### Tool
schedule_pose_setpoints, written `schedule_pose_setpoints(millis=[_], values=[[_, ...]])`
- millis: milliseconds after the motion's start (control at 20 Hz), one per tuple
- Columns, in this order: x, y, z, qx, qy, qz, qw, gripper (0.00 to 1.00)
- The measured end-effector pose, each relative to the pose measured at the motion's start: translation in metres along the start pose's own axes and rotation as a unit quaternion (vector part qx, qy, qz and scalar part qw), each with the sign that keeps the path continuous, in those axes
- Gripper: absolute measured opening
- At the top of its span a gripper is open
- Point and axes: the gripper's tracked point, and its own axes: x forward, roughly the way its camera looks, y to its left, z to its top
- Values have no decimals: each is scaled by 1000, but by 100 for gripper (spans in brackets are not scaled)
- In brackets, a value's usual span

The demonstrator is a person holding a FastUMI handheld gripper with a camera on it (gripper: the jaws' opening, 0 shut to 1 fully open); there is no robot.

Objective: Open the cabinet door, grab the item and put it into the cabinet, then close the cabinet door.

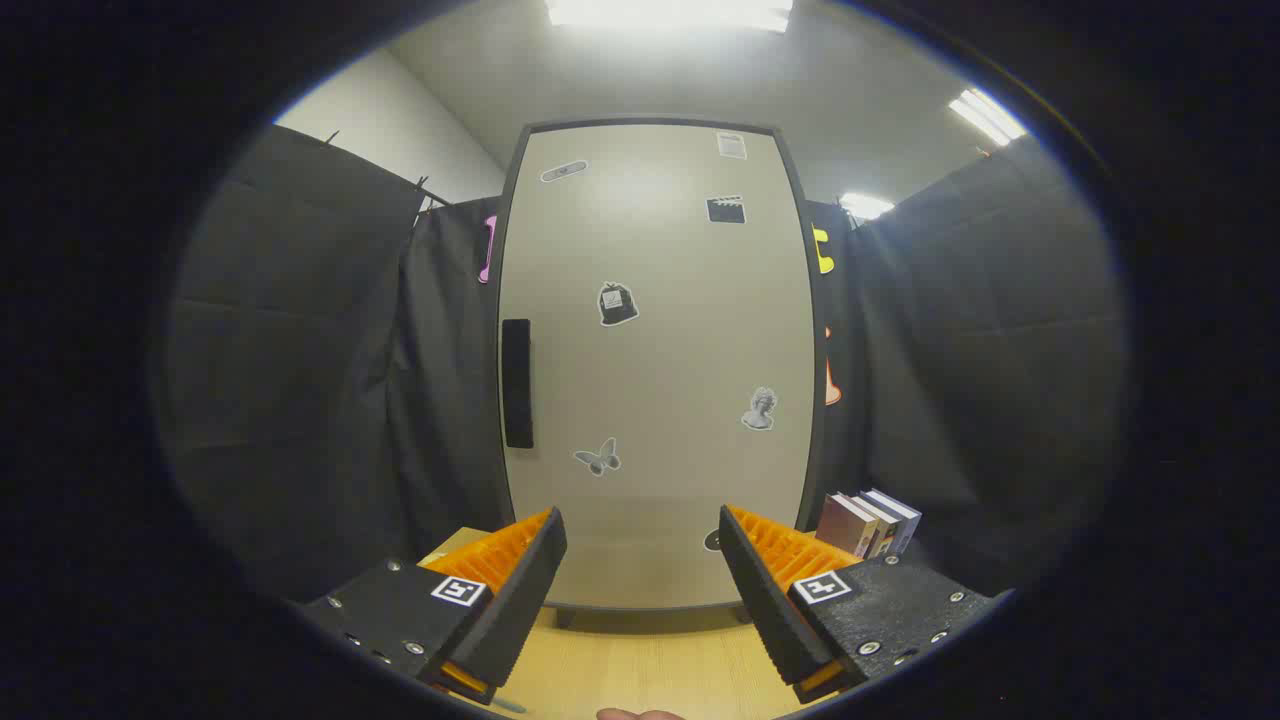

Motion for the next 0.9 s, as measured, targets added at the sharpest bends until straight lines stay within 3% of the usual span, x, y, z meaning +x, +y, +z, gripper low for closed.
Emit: schedule_pose_setpoints(millis=[900], values=[[-15, 5, 4, 6, -7, 12, 1000, 95]])
